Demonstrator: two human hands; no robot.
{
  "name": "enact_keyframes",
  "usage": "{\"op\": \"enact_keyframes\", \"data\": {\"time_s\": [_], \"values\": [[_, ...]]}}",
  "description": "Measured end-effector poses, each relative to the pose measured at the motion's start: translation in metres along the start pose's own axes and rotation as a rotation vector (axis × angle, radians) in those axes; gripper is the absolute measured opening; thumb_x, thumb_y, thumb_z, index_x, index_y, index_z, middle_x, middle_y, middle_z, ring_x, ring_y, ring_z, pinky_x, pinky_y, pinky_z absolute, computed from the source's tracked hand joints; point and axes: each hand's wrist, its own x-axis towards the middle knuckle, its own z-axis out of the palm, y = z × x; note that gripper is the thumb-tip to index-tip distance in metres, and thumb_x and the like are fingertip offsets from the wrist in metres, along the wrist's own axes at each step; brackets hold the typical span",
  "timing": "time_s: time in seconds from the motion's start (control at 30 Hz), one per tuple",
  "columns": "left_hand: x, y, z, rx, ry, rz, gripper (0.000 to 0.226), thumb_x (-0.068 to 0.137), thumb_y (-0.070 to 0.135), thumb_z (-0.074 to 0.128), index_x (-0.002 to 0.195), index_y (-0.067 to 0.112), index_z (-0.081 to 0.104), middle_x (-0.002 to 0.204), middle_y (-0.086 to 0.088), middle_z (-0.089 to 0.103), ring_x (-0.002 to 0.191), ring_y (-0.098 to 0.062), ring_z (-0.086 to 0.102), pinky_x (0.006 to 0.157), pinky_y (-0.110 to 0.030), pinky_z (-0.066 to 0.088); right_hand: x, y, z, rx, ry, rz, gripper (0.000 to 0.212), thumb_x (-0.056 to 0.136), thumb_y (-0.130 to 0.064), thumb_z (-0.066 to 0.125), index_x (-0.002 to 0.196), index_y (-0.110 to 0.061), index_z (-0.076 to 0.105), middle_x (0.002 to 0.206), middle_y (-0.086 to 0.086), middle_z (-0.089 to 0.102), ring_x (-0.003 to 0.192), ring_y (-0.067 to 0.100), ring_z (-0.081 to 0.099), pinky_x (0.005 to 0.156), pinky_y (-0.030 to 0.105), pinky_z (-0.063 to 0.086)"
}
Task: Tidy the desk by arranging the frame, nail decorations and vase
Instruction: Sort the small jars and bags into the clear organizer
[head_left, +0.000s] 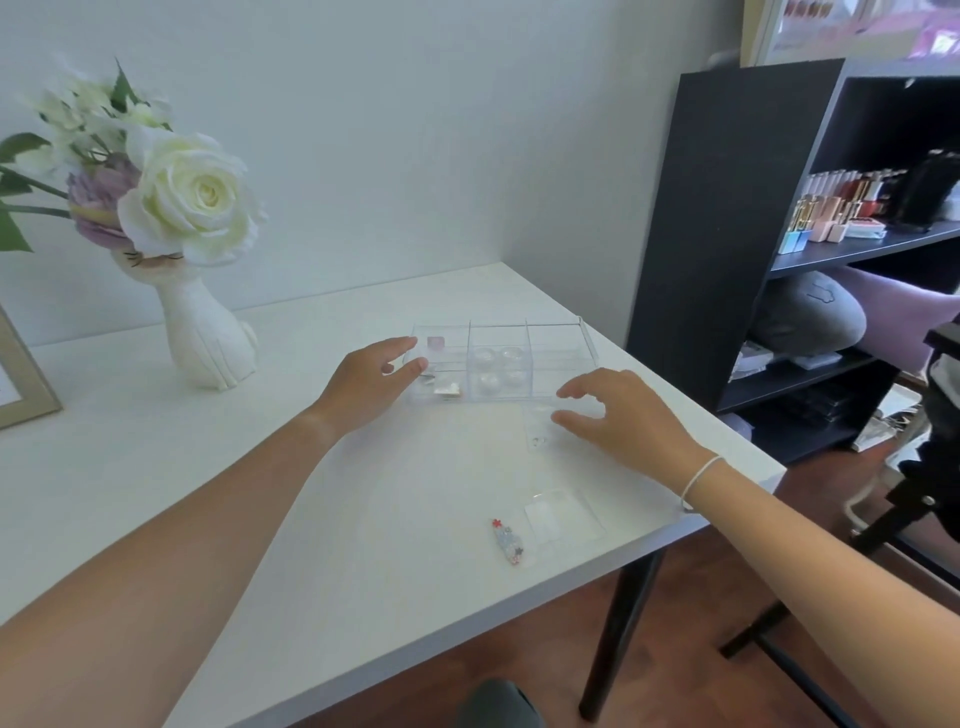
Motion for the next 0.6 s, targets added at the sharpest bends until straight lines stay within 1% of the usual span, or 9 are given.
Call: {"op": "enact_keyframes", "data": {"time_s": [0.07,0.13,0.23,0.33,0.4,0.47,0.6], "values": [[0.0,-0.001,0.001,-0.002,0.003,-0.002,0.045,0.089,0.04,0.054,0.131,0.024,0.051,0.138,0.009,0.05,0.104,-0.017,0.056,0.087,-0.022,0.036,-0.001,-0.004,0.003,-0.064,-0.082,0.026,0.036,0.081,-0.046,0.06,0.112,-0.027,0.06,0.119,-0.004,0.06,0.11,0.02,0.05,0.096,0.032,0.038],[-0.001,0.0,0.001,0.001,0.004,-0.007,0.045,0.09,0.04,0.054,0.132,0.024,0.051,0.139,0.008,0.05,0.103,-0.016,0.056,0.087,-0.022,0.035,0.0,-0.009,0.007,-0.082,-0.147,0.063,0.043,0.081,-0.049,0.059,0.118,-0.028,0.056,0.125,-0.003,0.056,0.117,0.022,0.045,0.099,0.033,0.034],[-0.002,0.002,0.001,0.012,0.007,-0.01,0.046,0.09,0.04,0.054,0.132,0.023,0.05,0.139,0.009,0.049,0.099,-0.015,0.055,0.087,-0.022,0.035,0.004,-0.014,0.007,-0.099,-0.23,0.089,0.051,0.081,-0.051,0.057,0.126,-0.028,0.049,0.13,-0.003,0.051,0.12,0.023,0.041,0.097,0.033,0.03],[-0.003,0.005,0.0,0.022,0.01,-0.015,0.046,0.09,0.039,0.054,0.132,0.022,0.05,0.14,0.008,0.049,0.098,-0.014,0.055,0.087,-0.021,0.035,0.01,-0.017,0.002,-0.167,-0.358,0.085,0.059,0.082,-0.053,0.056,0.133,-0.029,0.042,0.133,-0.002,0.046,0.121,0.025,0.039,0.093,0.033,0.028],[-0.004,0.006,0.0,0.025,0.008,-0.019,0.047,0.09,0.039,0.054,0.132,0.021,0.05,0.14,0.008,0.049,0.099,-0.014,0.056,0.087,-0.021,0.035,0.012,-0.019,-0.001,-0.17,-0.434,0.079,0.059,0.082,-0.052,0.056,0.134,-0.029,0.041,0.132,-0.002,0.044,0.12,0.025,0.038,0.09,0.032,0.026],[-0.005,0.007,-0.001,0.024,0.008,-0.023,0.046,0.09,0.039,0.054,0.132,0.021,0.05,0.14,0.007,0.049,0.1,-0.014,0.056,0.086,-0.02,0.035,0.012,-0.021,-0.002,-0.185,-0.486,0.07,0.057,0.082,-0.052,0.056,0.132,-0.029,0.043,0.131,-0.001,0.042,0.119,0.025,0.037,0.09,0.032,0.025],[-0.005,0.009,-0.001,0.037,0.006,-0.023,0.046,0.09,0.039,0.053,0.132,0.021,0.051,0.14,0.006,0.049,0.1,-0.014,0.056,0.087,-0.021,0.036,0.014,-0.025,-0.006,-0.21,-0.524,0.07,0.054,0.081,-0.051,0.058,0.128,-0.029,0.045,0.129,0.001,0.043,0.117,0.024,0.038,0.093,0.033,0.027]]}}
